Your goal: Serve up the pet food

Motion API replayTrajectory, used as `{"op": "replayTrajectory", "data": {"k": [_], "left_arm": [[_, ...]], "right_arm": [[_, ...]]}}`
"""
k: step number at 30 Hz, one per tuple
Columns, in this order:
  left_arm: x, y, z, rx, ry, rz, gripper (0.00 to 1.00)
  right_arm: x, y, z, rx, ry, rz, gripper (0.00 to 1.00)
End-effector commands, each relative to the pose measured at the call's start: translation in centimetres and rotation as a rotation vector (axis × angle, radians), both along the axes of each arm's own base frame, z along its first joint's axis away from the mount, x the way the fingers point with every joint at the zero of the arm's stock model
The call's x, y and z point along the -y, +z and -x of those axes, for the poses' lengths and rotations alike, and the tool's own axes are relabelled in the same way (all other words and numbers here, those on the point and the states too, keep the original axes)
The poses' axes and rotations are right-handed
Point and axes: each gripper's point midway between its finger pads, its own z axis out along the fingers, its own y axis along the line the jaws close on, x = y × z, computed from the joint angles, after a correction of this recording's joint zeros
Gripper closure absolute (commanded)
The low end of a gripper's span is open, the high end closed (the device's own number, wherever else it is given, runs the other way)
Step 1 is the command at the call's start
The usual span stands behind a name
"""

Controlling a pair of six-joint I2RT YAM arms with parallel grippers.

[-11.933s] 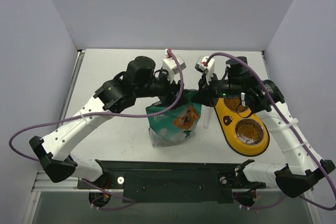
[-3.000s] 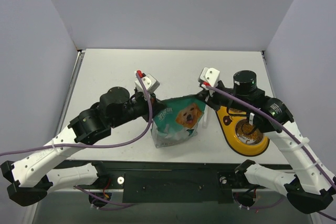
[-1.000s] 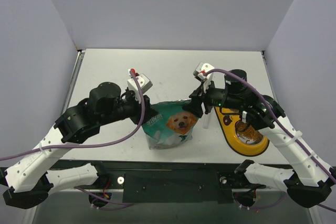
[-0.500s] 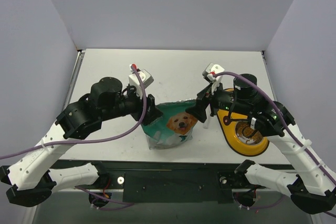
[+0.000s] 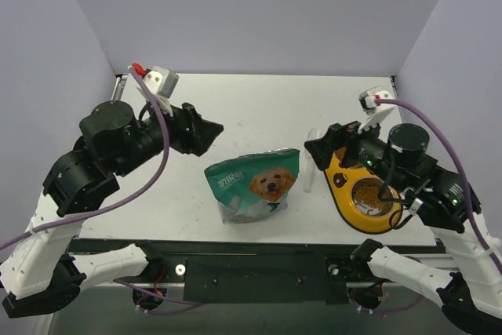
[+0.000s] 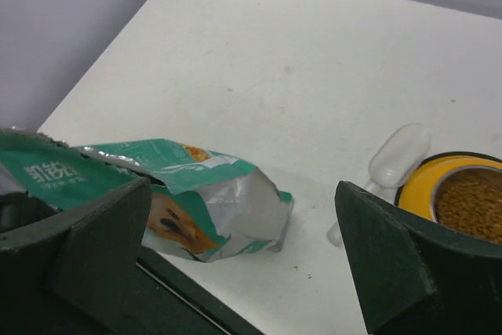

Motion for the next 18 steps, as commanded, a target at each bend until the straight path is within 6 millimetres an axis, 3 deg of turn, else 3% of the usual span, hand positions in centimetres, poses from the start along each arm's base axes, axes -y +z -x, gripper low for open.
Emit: {"op": "replayTrajectory", "data": {"k": [1,4,8,13,18], "left_arm": [[-3.8,7.2,-1.3,0.137,0.214,0.175,0.23],[-7.1,10.1,-2.0,0.198,0.367,0.213,0.23],[-11.4,14.0,-1.5,0.322,0.511,0.235,0.23],[-17.5,19.4,1.1,0.494,0.668,0.336,0.22],[-19.5,21.6,2.5,0.568,0.699,0.364,0.22]], "right_arm": [[8.2,4.5,-0.3,0.095,-0.406,-0.056,0.04],[14.1,5.7,0.0,0.116,-0.688,0.024,0.03],[20.4,8.3,1.9,0.166,-0.977,0.087,0.02],[24.8,11.9,5.4,0.269,-1.082,0.028,0.01],[26.9,13.6,7.3,0.322,-1.124,-0.028,0.01]]}}
